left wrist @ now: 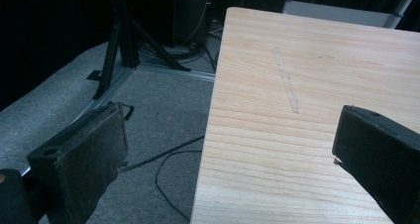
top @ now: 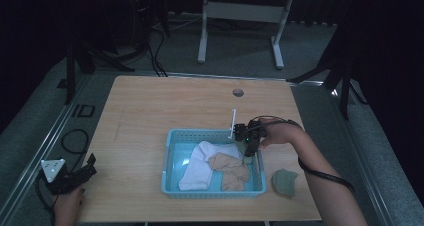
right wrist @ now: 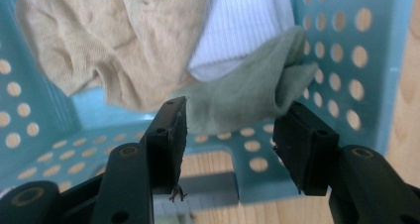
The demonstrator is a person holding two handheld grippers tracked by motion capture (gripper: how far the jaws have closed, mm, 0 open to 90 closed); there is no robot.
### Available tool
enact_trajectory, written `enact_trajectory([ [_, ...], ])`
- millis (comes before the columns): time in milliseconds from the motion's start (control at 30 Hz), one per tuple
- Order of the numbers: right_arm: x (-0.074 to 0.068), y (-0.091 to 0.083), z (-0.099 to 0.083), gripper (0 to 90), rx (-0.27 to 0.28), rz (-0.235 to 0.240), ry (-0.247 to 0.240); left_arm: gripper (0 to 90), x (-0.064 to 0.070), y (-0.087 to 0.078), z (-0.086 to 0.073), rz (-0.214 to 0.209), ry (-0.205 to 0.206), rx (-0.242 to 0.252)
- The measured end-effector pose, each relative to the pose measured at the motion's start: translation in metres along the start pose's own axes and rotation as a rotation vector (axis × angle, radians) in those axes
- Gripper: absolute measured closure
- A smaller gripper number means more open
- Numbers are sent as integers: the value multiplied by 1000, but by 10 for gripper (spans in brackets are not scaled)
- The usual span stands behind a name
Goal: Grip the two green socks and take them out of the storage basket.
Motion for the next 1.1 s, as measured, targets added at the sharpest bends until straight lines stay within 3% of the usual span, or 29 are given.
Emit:
enact_trajectory([
  [167,2,10,2,498,-26,2,5,7,0,0,0,-1,0,2],
  [367,1,16,1,627,-46,9,6,7,0,0,0,0,-2,1],
  [400,0,16,0,665,-49,9,7,7,0,0,0,0,-2,1],
  [433,-1,17,0,770,-56,20,11,7,0,0,0,0,-2,1],
  [500,-2,16,1,819,-56,27,5,7,0,0,0,1,-1,0],
  [700,-6,4,3,839,-44,29,-13,7,0,0,0,1,-1,0],
  [1100,-14,-40,3,839,-4,-6,-22,7,0,0,0,2,-3,1],
])
Point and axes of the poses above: each handheld gripper's, and its own axes: y roughly forward along the jaws, z roughly out of its top, x roughly to its right, the point moved 9 cm from there along y, roughly forward along the jaws, and after that the axes turned 5 degrees about -y, right-handed, at the moved point
